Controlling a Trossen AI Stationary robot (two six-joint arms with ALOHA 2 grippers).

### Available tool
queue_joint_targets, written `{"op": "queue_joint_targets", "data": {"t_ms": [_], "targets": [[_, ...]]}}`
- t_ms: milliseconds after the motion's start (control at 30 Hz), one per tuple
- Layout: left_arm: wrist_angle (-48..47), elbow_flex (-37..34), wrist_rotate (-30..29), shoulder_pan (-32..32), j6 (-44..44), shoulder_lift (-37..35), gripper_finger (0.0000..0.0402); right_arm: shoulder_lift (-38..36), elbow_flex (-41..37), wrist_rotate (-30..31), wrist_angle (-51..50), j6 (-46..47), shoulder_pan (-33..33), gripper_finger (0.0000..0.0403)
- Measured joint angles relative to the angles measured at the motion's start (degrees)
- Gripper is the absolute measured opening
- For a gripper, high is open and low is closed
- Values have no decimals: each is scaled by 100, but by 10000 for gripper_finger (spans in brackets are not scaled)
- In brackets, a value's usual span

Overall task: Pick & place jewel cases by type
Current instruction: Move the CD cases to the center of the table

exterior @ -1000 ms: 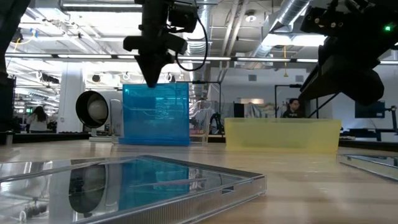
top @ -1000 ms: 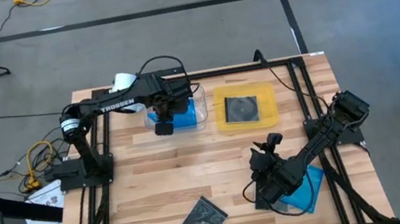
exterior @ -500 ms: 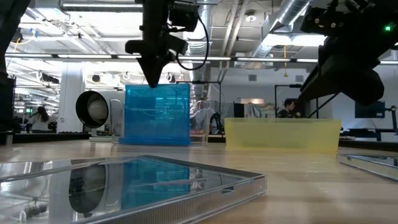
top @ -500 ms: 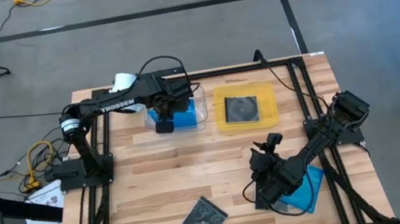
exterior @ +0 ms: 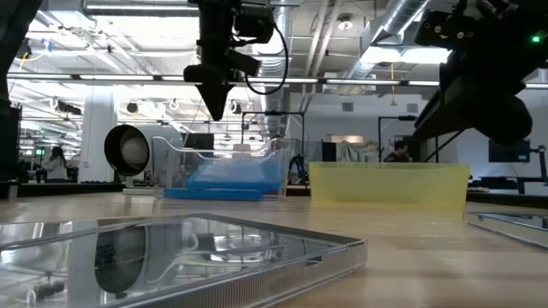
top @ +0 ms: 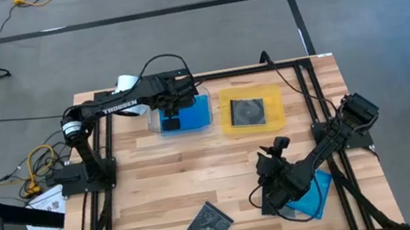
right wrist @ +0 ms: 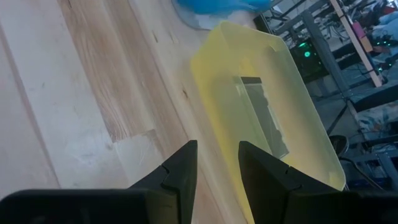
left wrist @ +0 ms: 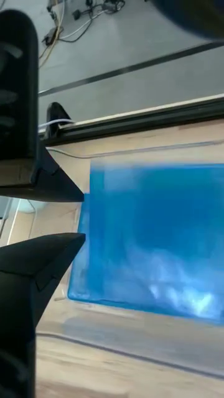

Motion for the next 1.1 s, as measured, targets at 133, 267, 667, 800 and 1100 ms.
{"op": "queue_joint_targets", "data": {"t_ms": [133,267,667,800,1100], "targets": [[-13,0,9,2,-60,0,84,0,0,-58,-2,0,0,111],[-13,0,15,0,-81,0,84,0,0,-63,-2,0,0,111],[365,-2,946,-78,-608,-232,84,-60,-4,118,-251,449,2,111],[906,-2,1385,-291,-629,-518,84,-323,-4,62,-717,1114,59,111],[1790,-16,3064,-1031,-896,-813,84,-1476,-1,6,-1095,2185,414,111]]}}
